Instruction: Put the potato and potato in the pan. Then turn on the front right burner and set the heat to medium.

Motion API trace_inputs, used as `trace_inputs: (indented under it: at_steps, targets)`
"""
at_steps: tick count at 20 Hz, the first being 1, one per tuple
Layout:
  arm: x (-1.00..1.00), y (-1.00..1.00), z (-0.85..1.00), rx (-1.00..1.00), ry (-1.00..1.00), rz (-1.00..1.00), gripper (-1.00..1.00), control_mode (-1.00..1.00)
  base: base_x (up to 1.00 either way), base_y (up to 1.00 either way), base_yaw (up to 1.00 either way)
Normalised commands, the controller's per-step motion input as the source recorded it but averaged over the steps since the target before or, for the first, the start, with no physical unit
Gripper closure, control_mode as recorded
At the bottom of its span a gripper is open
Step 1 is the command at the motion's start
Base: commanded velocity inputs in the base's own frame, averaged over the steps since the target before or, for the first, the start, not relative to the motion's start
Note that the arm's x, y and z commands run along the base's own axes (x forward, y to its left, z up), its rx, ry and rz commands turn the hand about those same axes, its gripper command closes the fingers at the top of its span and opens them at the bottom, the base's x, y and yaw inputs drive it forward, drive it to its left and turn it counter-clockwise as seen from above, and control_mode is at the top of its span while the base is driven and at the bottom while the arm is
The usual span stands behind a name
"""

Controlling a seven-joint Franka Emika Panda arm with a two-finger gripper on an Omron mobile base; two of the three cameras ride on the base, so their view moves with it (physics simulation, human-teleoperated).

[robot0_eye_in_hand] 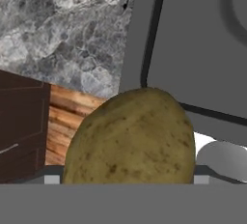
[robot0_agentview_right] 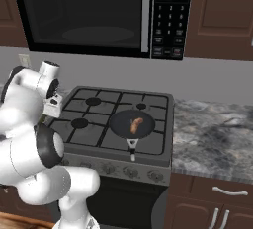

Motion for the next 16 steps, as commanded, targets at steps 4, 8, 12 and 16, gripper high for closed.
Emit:
trace_inputs:
  at_steps: [4,8,12,16]
  targets:
    - [0.0,-0.74,-0.1,-0.01,-0.22,0.03,1.0,-1.0,0.0,0.0,0.0]
    - [0.0,-0.67,-0.12,0.0,-0.29,0.01,1.0,-1.0,0.0,0.0,0.0]
    - [0.1,-0.64,0.02,0.0,-0.13,0.0,1.0,-1.0,0.0,0.0,0.0]
    - [0.41,-0.73,0.27,0.0,0.0,0.0,1.0,-1.0,0.0,0.0,0.0]
